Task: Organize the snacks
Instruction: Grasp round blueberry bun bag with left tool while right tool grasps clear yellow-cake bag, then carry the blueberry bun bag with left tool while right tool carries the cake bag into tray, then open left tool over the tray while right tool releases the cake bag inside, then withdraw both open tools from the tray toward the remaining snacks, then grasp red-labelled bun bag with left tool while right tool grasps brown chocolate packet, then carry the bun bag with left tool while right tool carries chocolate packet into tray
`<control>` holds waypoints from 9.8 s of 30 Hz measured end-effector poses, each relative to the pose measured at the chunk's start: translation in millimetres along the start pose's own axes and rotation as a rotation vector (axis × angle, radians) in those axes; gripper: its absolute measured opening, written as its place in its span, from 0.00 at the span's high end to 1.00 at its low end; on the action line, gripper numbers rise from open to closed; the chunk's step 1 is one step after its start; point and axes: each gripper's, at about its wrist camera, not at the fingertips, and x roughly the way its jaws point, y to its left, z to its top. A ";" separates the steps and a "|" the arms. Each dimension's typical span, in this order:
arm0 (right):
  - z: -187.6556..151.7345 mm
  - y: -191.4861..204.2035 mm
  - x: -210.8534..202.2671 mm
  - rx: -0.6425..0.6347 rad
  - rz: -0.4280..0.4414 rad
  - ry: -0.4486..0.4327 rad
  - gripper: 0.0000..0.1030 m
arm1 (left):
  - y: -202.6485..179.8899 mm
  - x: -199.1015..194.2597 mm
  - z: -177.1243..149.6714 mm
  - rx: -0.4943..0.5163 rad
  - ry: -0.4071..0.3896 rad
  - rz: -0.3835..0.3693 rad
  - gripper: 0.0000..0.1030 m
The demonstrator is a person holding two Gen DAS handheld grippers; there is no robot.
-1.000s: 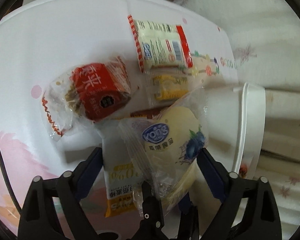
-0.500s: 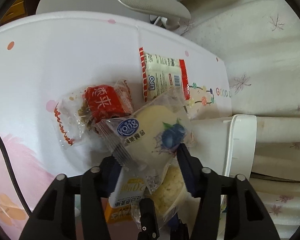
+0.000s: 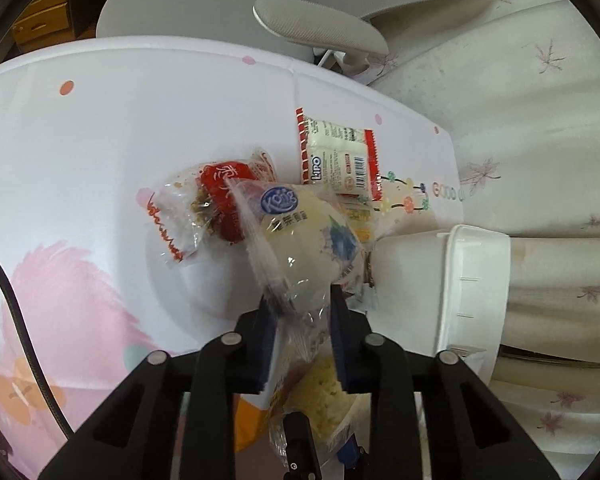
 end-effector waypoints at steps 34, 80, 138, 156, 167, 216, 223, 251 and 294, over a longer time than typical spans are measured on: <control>-25.7 -13.4 -174.1 -0.108 0.044 -0.163 0.47 | -41.7 -160.3 -115.8 0.115 -0.150 -0.054 0.83; 136.3 -201.8 -152.7 -0.517 0.282 0.000 0.45 | -256.5 -69.9 -165.5 -0.030 -0.217 -0.040 0.60; 26.3 -77.4 -156.3 0.427 0.213 0.386 0.27 | -9.3 -224.2 -185.8 0.216 -0.197 0.186 0.30; 36.8 -30.8 -68.0 0.698 0.094 0.237 0.27 | 19.5 -165.0 -89.1 0.277 -0.158 0.303 0.30; 54.9 0.5 1.3 0.571 0.015 0.174 0.27 | 8.1 -97.5 -15.0 0.338 -0.094 0.310 0.31; 57.6 -0.2 56.2 0.301 -0.064 0.035 0.65 | 8.2 19.9 58.9 0.091 -0.171 0.181 0.26; 59.1 -5.0 58.6 0.269 0.017 0.033 0.79 | -0.9 34.6 69.7 0.103 -0.134 0.235 0.25; 40.9 -8.6 30.8 0.181 0.156 0.090 1.00 | -19.2 39.8 42.5 0.277 -0.149 0.403 0.50; 38.2 -110.0 -145.1 0.221 0.138 -0.158 1.00 | -221.2 -22.3 -94.1 0.583 -0.043 0.085 0.49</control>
